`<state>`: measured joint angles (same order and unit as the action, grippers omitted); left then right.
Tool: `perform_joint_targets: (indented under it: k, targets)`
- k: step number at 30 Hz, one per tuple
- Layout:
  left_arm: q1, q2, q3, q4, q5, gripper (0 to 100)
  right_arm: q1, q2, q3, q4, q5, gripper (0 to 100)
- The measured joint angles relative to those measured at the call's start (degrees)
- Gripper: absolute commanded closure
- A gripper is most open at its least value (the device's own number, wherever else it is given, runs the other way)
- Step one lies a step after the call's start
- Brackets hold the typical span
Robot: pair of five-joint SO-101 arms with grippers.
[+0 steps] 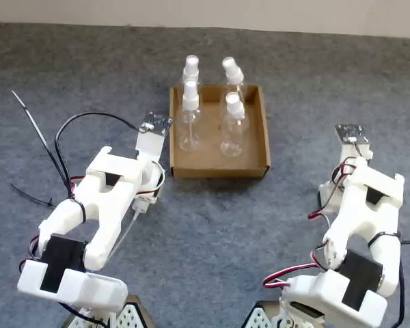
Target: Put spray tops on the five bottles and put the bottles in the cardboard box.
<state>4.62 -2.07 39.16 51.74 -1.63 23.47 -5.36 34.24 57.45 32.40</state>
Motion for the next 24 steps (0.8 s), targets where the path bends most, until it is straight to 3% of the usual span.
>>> perform_joint_targets:
  k: [2,11,16,24]
  targets:
    - [0.0,0.0,0.0,0.0,0.0,92,0.0,0.0,0.0,-0.09,0.0,99.8]
    - [0.0,0.0,0.0,0.0,0.0,92,-0.09,0.0,-4.4,-0.18,0.0,99.5]
    - [-0.35,-3.25,0.44,0.09,0.0,92,-1.32,-5.1,-10.9,5.71,-1.49,99.5]
    - [-2.55,-19.43,2.99,1.41,0.0,92,-17.67,-31.03,-14.42,8.7,-12.57,99.5]
